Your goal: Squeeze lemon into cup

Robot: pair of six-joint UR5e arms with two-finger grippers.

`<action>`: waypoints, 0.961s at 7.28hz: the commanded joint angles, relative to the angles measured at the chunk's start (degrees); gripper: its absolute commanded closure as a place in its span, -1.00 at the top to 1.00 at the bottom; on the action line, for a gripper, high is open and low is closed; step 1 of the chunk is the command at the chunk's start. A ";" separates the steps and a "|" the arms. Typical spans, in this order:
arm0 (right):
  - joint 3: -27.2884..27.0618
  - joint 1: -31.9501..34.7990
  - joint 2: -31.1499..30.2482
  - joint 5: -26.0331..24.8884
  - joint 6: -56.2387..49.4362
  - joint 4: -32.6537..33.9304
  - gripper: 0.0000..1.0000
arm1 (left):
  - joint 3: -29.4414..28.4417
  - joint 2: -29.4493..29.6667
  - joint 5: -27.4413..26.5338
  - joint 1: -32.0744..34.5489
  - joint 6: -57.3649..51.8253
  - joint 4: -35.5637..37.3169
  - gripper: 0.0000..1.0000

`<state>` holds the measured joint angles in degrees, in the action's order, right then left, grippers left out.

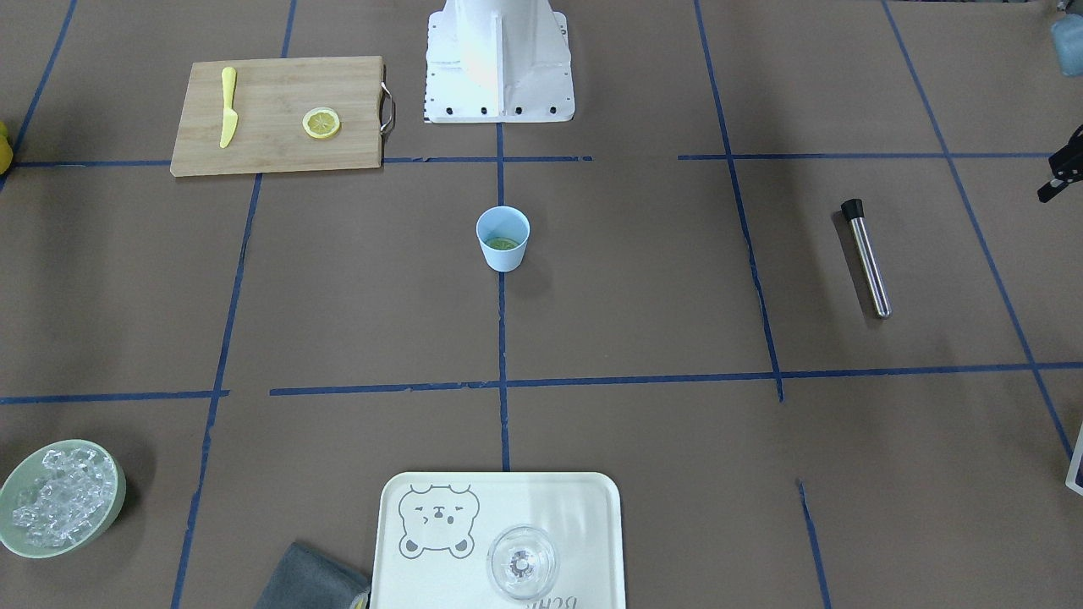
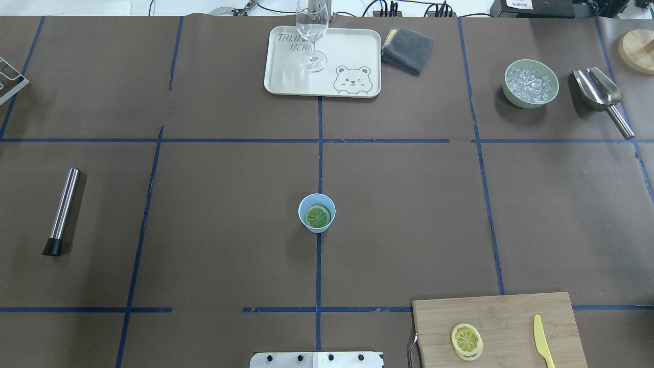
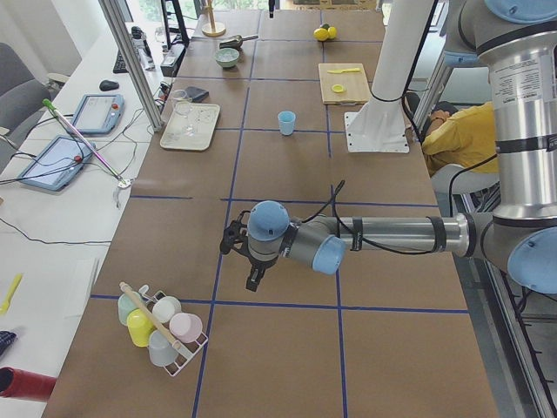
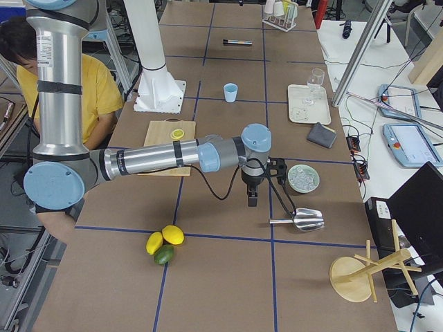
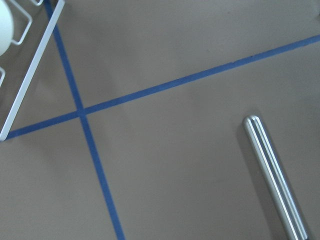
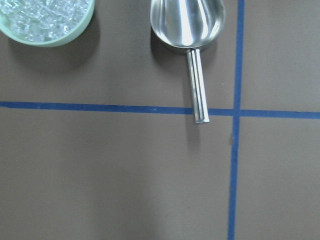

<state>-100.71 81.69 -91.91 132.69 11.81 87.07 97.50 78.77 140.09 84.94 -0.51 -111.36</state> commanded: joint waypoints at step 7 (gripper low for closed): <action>3.41 7.16 -0.63 0.73 -18.93 6.62 1.00 | 5.14 1.13 -10.18 8.13 -10.21 24.95 1.00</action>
<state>-96.98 88.84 -91.94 133.35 -6.79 93.68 100.75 80.07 130.27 92.37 -8.32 -92.35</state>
